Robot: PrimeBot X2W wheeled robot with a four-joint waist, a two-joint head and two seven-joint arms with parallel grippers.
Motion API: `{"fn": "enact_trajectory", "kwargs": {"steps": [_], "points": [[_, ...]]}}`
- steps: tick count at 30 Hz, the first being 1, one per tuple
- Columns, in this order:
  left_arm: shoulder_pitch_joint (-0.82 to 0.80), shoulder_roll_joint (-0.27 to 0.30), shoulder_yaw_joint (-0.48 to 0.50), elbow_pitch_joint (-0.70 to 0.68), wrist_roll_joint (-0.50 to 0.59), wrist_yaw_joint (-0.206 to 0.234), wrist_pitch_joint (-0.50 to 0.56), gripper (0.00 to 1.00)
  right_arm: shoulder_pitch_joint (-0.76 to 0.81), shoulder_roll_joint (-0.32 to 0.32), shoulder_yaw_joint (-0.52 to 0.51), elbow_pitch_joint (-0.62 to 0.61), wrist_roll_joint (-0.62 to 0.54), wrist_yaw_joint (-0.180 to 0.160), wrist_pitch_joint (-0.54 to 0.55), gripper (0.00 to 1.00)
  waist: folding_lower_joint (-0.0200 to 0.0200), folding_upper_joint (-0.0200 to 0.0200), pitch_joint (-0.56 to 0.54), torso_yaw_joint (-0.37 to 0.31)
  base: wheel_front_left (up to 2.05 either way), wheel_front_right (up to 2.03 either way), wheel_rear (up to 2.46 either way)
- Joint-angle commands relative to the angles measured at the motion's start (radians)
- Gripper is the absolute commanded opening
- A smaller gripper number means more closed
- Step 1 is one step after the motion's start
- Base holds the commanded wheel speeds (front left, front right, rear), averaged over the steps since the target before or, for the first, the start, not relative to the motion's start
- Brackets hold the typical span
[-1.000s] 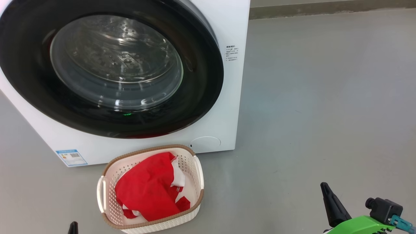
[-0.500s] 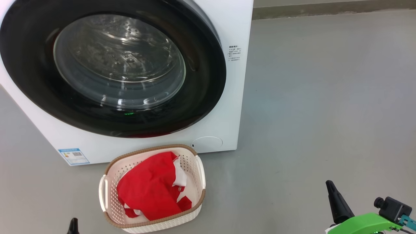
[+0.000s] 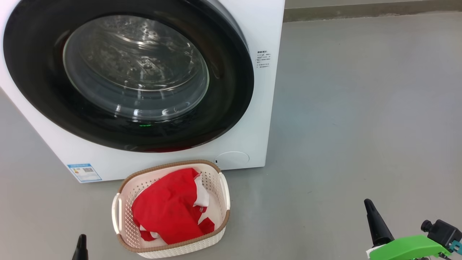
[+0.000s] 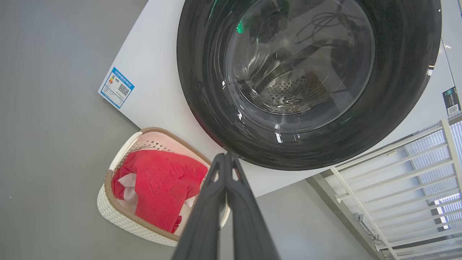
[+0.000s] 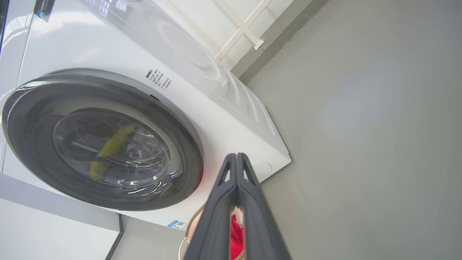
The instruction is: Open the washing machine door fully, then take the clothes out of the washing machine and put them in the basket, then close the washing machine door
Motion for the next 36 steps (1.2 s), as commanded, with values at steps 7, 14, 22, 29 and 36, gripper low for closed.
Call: {"fn": "enact_trajectory", "kwargs": {"steps": [7, 14, 22, 29, 36], "points": [[-0.057, 0.004, 0.031, -0.019, -0.08, -0.002, 0.024, 0.0, -0.043, 0.002, -0.01, -0.034, 0.09, -0.001, 0.027, 0.0, -0.0001, 0.0, 0.0, 0.005, 0.0, 0.0, 0.0], [-0.072, -0.001, 0.037, -0.018, -0.141, -0.002, 0.044, 0.0, -0.046, 0.006, -0.02, -0.039, 0.163, -0.001, 0.048, 0.0, -0.0001, 0.0, -0.001, 0.01, 0.0, 0.0, 0.0], [-0.089, -0.007, 0.044, -0.016, -0.211, -0.002, 0.067, 0.0, -0.05, 0.011, -0.031, -0.044, 0.245, -0.001, 0.071, 0.0, -0.0001, 0.0, -0.001, 0.015, 0.0, 0.0, 0.0], [-0.104, -0.012, 0.05, -0.015, -0.272, -0.002, 0.088, 0.0, -0.053, 0.016, -0.04, -0.05, 0.317, -0.002, 0.092, 0.0, -0.0001, 0.0, -0.002, 0.019, 0.0, 0.0, 0.0], [-0.12, -0.017, 0.056, -0.014, -0.334, -0.003, 0.108, 0.0, -0.056, 0.02, -0.05, -0.055, 0.389, -0.002, 0.113, 0.0, -0.0001, 0.0, -0.002, 0.024, 0.0, 0.0, 0.0]]}}
